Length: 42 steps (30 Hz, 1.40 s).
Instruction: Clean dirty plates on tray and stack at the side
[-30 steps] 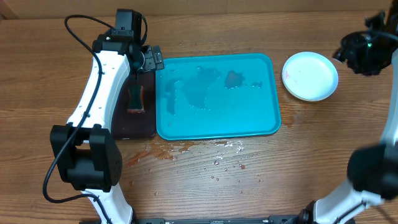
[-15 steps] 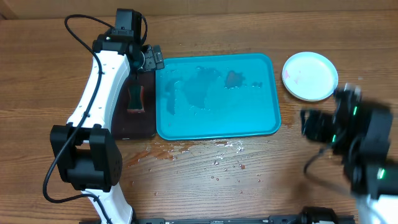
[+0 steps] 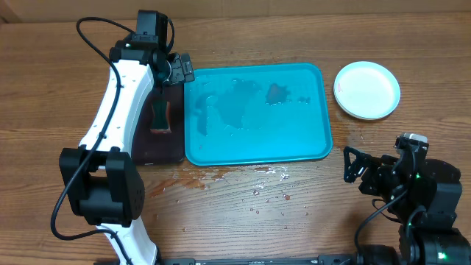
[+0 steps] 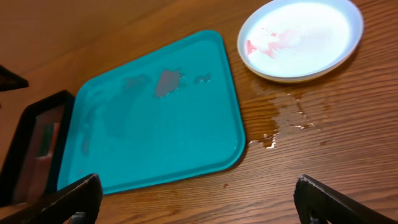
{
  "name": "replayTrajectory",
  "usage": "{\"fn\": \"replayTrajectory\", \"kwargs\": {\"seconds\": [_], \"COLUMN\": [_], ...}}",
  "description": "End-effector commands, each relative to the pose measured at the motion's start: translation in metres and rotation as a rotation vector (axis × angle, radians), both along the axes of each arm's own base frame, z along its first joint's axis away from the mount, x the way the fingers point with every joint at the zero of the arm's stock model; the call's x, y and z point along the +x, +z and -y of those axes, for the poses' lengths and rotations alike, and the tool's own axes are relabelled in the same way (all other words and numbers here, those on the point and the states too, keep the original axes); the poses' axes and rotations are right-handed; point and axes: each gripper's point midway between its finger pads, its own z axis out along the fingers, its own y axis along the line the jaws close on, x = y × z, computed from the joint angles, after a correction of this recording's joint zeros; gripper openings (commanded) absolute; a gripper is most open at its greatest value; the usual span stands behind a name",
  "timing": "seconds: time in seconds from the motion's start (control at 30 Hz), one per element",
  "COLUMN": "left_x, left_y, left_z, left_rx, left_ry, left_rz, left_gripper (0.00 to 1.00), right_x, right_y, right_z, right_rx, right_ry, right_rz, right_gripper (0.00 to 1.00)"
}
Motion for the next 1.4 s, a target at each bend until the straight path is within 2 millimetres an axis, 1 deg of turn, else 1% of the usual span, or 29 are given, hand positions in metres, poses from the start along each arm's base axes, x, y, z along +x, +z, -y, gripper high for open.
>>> {"fn": "replayTrajectory", "kwargs": {"seconds": [0.0,0.9,0.97,1.07,1.13,1.2,1.27,1.37], "left_x": [0.003,0.001,-0.005,-0.006,0.0,0.005,0.007,-0.001], "left_y": [0.017,0.016,0.014,0.018,0.027,0.04,0.063,0.101], "left_z": [0.001,0.001,0.002,0.009,0.018,0.025,0.029,0.028], "left_rx": [-0.005,-0.004,-0.001,0.002,0.01,0.035,0.065,0.094], "left_ry": [-0.008,-0.009,-0.012,-0.027,-0.043,-0.051,-0.051,-0.037], "left_rz": [0.041,0.033,0.006,0.017,0.063,0.121,0.191,0.282], "left_gripper": [1.0,1.0,1.0,1.0,1.0,1.0,1.0,1.0], "right_x": [-0.001,-0.002,-0.002,-0.002,-0.002,-0.002,-0.002,-0.002], "right_y": [0.0,-0.001,-0.001,-0.001,-0.001,-0.001,-0.001,-0.001], "right_z": [-0.007,-0.007,-0.007,-0.007,-0.007,-0.007,-0.007,-0.007], "right_rx": [0.031,0.032,0.032,0.032,0.032,0.032,0.032,0.032], "right_ry": [0.028,0.028,0.028,0.028,0.028,0.028,0.028,0.028], "right_rz": [-0.001,-0.006,-0.006,-0.006,-0.006,-0.006,-0.006,-0.006], "right_gripper": [1.0,1.0,1.0,1.0,1.0,1.0,1.0,1.0]}}
